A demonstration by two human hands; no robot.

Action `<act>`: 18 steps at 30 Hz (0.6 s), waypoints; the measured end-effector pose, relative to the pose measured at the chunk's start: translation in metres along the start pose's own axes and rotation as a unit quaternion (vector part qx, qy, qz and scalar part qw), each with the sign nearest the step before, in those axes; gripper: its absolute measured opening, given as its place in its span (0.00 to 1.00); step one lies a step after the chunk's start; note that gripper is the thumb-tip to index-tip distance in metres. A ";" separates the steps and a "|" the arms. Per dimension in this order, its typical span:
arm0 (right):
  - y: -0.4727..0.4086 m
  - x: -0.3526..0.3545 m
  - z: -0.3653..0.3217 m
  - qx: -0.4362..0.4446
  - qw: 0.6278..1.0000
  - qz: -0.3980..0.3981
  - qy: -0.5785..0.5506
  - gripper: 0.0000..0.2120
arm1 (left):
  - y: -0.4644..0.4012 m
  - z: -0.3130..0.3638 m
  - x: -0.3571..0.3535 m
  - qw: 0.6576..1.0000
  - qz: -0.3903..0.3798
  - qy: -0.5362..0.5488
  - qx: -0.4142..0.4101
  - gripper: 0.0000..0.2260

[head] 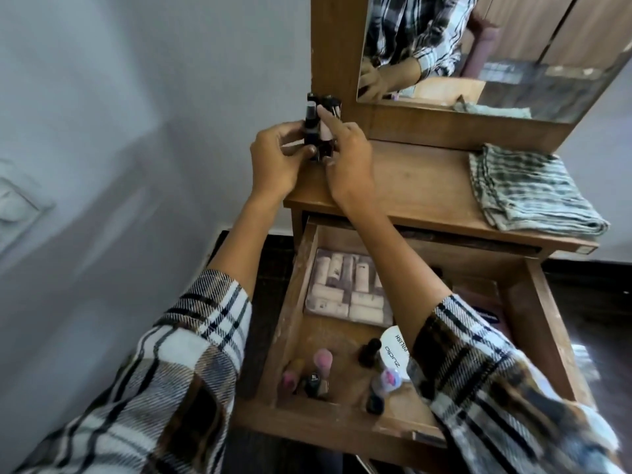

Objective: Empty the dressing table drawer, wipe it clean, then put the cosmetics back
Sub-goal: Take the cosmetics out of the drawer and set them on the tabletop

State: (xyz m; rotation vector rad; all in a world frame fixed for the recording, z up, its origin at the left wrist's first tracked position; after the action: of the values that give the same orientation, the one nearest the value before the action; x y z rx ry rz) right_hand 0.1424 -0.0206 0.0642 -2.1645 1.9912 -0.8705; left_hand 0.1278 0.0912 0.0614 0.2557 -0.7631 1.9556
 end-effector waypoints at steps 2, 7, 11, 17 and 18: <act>0.000 0.000 0.001 -0.002 1.000 0.010 0.000 0.27 | 0.000 -0.002 -0.001 1.000 -0.007 -0.003 0.009 0.16; -0.003 -0.005 0.001 0.033 0.997 0.035 0.057 0.26 | -0.001 -0.008 -0.006 1.000 -0.003 -0.024 0.014 0.13; -0.005 -0.004 0.003 0.050 0.994 0.038 0.088 0.25 | -0.002 -0.010 -0.009 0.999 0.011 -0.033 0.009 0.12; 0.006 0.002 0.001 0.096 0.989 0.075 0.079 0.34 | 0.000 -0.008 -0.008 0.996 0.047 -0.070 0.034 0.17; 0.010 0.007 -0.002 0.109 0.987 0.088 0.074 0.34 | 0.004 -0.005 -0.005 0.995 0.063 -0.070 0.042 0.18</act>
State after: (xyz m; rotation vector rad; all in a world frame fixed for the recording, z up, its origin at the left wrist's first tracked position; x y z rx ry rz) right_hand 0.1323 -0.0280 0.0636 -1.8260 2.0039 -1.1874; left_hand 0.1278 0.0894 0.0541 0.4076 -0.8062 2.1089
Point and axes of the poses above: each hand's wrist, its own y-axis away from the middle knuckle, its own x-axis out of the back of the hand, z = x × y, the point moved 2 cm from there along -y, towards the middle knuckle, and after that the axes turned 14 degrees about -y, right-handed, at the moved point
